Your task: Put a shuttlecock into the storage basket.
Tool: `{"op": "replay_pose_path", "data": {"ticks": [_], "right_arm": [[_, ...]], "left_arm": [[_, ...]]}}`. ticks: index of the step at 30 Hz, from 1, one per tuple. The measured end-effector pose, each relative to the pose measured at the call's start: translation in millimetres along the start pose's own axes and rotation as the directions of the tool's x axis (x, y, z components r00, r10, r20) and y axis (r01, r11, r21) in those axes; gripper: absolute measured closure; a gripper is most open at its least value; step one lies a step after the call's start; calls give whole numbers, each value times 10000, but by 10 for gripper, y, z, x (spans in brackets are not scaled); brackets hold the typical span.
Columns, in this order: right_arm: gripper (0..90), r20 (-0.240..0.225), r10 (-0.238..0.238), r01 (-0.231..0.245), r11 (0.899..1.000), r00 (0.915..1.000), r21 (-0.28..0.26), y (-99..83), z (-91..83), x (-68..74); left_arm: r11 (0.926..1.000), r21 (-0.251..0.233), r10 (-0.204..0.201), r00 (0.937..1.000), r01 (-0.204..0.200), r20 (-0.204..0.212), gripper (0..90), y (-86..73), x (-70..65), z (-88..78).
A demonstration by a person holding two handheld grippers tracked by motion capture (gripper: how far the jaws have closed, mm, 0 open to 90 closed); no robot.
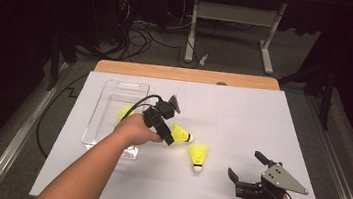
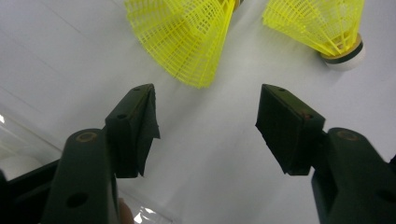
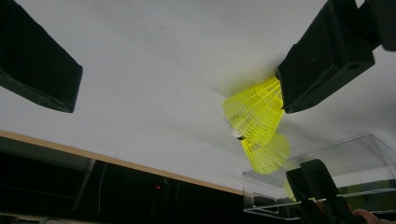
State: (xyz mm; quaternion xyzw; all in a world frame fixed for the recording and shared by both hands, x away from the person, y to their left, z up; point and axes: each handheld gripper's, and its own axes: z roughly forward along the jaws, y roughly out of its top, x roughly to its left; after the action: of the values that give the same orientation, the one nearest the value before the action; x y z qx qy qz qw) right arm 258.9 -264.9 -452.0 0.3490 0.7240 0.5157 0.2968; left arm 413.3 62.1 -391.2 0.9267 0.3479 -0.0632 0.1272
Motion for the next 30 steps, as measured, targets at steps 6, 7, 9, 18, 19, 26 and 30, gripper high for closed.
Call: {"op": "replay_pose_path", "data": {"ticks": [6, 7, 9, 18, 19, 26, 30], "right_arm": [[3, -3, -3, 3, 10000, 10000, -2, -1, -3, 0], [3, 0, 11, -11, 10000, 10000, 6, -1, -3, -1], [3, -12, 3, -3, 10000, 10000, -8, -1, -3, -1], [3, -31, -9, 9, 10000, 10000, -45, 2, -5, -3], [3, -31, -9, 9, 10000, 10000, -45, 2, -5, -3], [3, -53, -1, 1, 10000, 10000, -15, 0, -5, -4], [3, -66, -10, 10, 10000, 10000, 1, -1, -3, -3]], "left_arm": [[9999, 48, 134, 9999, -135, 33, 475, 56, -12, 81], [9999, 50, 160, 9999, -160, 45, 491, 65, -16, 87], [9996, 90, 258, 9997, -257, -32, 529, 86, -27, 95], [9987, 251, 456, 9989, -452, -147, 619, 155, -48, 140], [9987, 252, 447, 9990, -445, -83, 619, 159, -42, 148], [9987, 237, 455, 9989, -452, -119, 654, 195, -25, 185], [9976, 434, 541, 9985, -544, 87, 656, 222, -43, 218]]}}
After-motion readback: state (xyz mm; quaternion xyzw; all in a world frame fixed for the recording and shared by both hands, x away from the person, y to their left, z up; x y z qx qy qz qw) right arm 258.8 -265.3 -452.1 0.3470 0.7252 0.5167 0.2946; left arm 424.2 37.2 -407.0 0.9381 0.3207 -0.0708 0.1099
